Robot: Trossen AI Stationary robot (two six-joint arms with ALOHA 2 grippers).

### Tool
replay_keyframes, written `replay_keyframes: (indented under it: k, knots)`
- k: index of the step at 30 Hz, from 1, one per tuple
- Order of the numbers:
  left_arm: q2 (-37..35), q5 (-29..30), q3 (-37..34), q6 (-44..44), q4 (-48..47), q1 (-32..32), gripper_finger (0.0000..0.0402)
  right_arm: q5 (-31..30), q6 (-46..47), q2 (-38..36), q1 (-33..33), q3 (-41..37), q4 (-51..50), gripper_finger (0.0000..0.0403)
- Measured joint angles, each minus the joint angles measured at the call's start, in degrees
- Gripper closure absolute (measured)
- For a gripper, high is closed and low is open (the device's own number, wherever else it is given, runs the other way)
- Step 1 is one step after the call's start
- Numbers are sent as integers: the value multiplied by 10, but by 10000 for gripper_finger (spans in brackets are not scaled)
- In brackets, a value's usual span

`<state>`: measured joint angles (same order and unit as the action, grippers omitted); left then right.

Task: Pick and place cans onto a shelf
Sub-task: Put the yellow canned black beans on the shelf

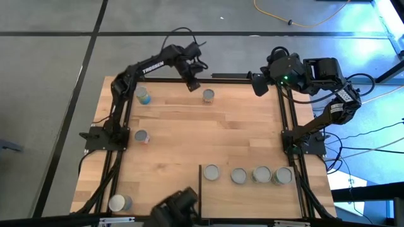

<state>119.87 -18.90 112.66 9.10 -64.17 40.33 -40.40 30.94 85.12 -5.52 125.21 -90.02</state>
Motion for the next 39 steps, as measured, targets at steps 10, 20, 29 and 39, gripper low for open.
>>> replay_keyframes:
  k: [10, 20, 29, 39]
  knots:
    - [1, -18, 13, -46, 77, 86, 324, -22, 26, 0, -1, 0, 0, 398]
    - [56, -142, 11, 15, 104, 94, 324, -31, 57, 0, -23, 0, 0, 398]
    - [104, -161, 12, 147, 91, 80, 324, -25, 79, 2, -31, 0, 0, 398]
    - [113, -156, 12, 375, 84, 60, 324, -19, 78, 14, -31, 0, 0, 398]
